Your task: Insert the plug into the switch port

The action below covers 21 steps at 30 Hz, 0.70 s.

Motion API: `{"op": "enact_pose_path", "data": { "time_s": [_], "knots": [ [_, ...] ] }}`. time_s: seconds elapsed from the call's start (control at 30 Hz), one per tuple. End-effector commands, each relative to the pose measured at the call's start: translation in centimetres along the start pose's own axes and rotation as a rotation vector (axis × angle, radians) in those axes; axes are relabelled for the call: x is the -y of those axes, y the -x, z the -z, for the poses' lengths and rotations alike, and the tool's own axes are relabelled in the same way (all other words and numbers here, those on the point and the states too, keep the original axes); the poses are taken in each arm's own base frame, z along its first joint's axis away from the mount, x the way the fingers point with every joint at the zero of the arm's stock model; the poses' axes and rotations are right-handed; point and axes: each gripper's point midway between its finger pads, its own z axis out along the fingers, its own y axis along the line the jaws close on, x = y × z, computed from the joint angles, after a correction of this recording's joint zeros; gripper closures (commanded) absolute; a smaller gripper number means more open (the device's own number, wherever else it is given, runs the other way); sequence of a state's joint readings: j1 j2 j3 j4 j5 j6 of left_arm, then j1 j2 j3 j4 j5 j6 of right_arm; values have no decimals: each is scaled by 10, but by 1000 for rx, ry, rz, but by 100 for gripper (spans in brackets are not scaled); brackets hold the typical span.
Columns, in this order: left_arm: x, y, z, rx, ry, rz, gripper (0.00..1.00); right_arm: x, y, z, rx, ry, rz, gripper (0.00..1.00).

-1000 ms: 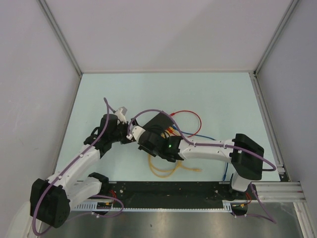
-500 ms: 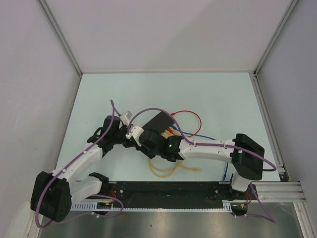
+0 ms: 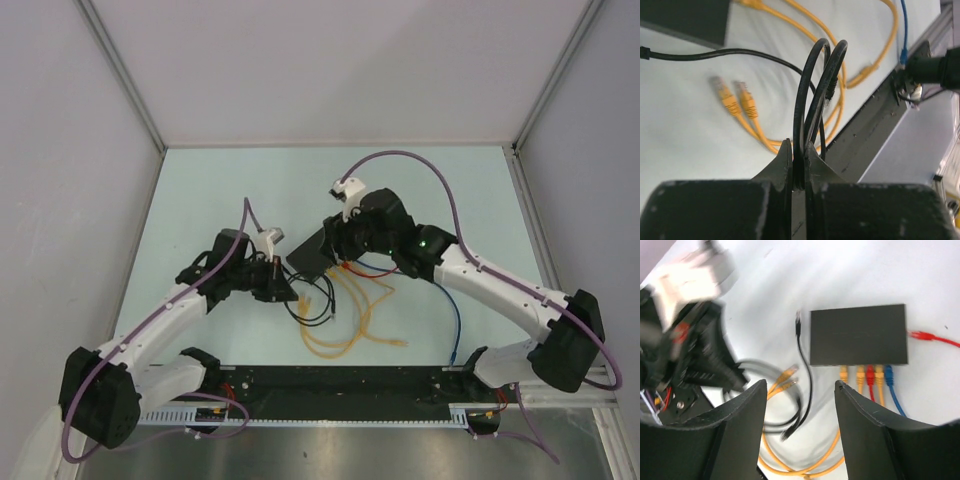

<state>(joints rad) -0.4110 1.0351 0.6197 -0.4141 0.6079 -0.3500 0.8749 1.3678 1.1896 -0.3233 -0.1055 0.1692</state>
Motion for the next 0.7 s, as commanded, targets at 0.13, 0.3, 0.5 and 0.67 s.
{"op": "enact_pose_path", "data": {
  "time_s": [0.13,0.3,0.5,0.67],
  "knots": [
    [55,9,9,9,-146,-226,99,37,-50,-35,-153,-34,-218,40],
    [58,11,12,25,-150,-243,99,26,-91,-62,-280,-4,-270,41],
    [56,1,10,9,-157,-230,99,3,-134,-74,-426,50,-307,44],
    [54,-2,7,4,-155,-221,99,-11,-160,-86,-494,71,-330,47]
  ]
}}
